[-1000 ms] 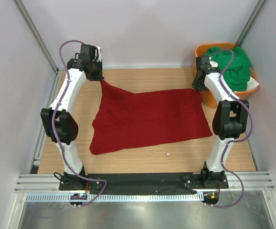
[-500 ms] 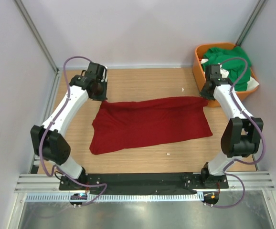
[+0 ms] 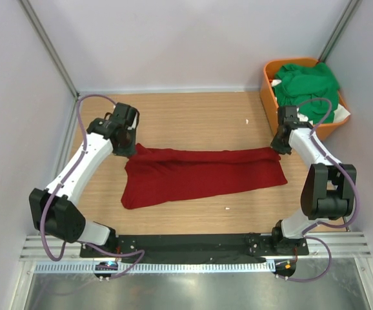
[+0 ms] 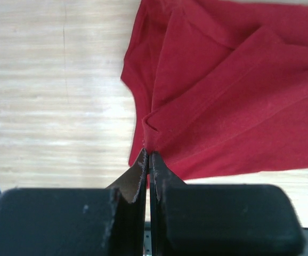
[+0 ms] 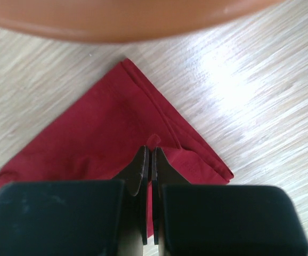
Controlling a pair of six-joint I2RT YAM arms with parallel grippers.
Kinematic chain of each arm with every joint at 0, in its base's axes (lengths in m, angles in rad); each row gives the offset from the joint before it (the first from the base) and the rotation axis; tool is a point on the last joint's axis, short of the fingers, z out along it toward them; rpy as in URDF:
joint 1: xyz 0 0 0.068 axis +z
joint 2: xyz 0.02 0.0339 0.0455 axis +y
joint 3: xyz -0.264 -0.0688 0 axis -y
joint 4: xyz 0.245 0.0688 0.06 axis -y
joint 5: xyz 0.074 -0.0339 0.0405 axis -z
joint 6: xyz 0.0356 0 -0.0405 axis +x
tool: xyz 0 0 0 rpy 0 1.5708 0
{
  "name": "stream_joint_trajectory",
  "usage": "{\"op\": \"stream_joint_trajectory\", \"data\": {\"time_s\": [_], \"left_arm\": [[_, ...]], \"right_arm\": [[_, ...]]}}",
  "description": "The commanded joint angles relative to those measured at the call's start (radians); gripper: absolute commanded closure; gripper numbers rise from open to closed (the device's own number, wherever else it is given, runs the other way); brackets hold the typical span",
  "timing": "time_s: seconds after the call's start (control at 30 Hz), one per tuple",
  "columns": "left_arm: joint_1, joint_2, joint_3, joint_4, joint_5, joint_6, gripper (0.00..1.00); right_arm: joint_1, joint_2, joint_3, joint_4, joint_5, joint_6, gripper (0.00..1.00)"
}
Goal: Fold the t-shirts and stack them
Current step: Fold the tshirt
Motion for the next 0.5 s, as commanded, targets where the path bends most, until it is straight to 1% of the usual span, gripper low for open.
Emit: {"op": "stream_joint_trajectory", "data": {"time_s": [0.0,0.07,0.13,0.2,0.23,0.27,0.3,0.33,0.37,0.4,0.47], "left_arm": [[-0.002,-0.054,-0.021,-0.056,-0.035,-0.051,1.0],[-0.002,-0.065,-0.047,-0.093,-0.043,-0.078,1.0],[-0.004,-0.071,-0.073,-0.114,-0.017,-0.123,0.99],[-0.033,-0.074,-0.093,-0.191,0.001,-0.178,0.97],[-0.054,-0.08,-0.106,-0.206,-0.011,-0.196,0.94],[-0.071,-0.096,-0.135,-0.221,-0.018,-0.207,0.89],[-0.084,-0.102,-0.147,-0.228,-0.02,-0.216,0.79],[-0.084,-0.108,-0.162,-0.229,-0.016,-0.233,0.7],[-0.084,-0.117,-0.19,-0.228,-0.009,-0.239,0.61],[-0.084,-0.122,-0.201,-0.229,0.029,-0.244,0.55],[-0.084,-0.136,-0.221,-0.219,0.079,-0.256,0.51]], "right_arm": [[-0.003,-0.057,-0.019,0.046,0.002,0.004,0.99],[-0.003,-0.054,-0.029,0.051,0.013,0.004,0.99],[-0.003,-0.043,-0.04,0.051,0.022,0.005,0.99],[-0.002,-0.029,-0.046,0.053,0.042,0.007,0.99],[-0.002,-0.014,-0.046,0.054,0.05,0.005,0.99],[-0.005,0.0,-0.043,0.056,0.052,0.004,0.98],[-0.005,0.012,-0.037,0.048,0.053,0.002,0.97],[-0.006,0.026,-0.023,0.043,0.056,0.005,0.92],[-0.008,0.046,-0.017,0.042,0.056,0.005,0.85],[-0.008,0.052,-0.016,0.045,0.049,0.005,0.62],[-0.008,0.063,-0.012,0.043,0.053,0.008,0.37]]}}
